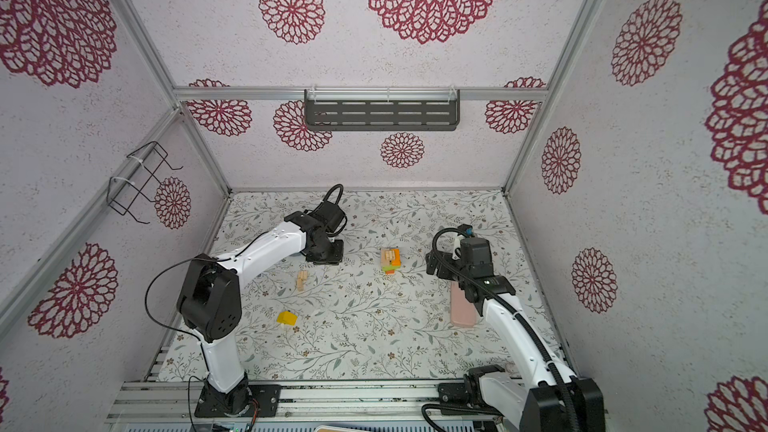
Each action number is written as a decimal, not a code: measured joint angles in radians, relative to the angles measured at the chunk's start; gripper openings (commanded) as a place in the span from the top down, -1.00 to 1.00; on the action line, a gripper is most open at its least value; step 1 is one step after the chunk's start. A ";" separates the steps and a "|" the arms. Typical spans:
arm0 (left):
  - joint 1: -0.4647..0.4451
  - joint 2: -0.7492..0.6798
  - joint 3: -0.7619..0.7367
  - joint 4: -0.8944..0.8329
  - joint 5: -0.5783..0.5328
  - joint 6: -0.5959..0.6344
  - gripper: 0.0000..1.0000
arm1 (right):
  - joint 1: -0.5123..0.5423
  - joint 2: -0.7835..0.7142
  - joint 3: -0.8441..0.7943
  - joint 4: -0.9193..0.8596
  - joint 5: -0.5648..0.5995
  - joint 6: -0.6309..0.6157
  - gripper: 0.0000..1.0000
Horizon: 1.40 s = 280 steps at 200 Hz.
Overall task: Build the wood block tower
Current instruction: 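Lift the pine cube with the left gripper and carry it over the stack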
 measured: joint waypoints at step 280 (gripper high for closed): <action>-0.181 0.387 0.646 -0.186 0.032 0.003 0.40 | -0.058 0.022 -0.033 -0.006 -0.069 0.060 -0.97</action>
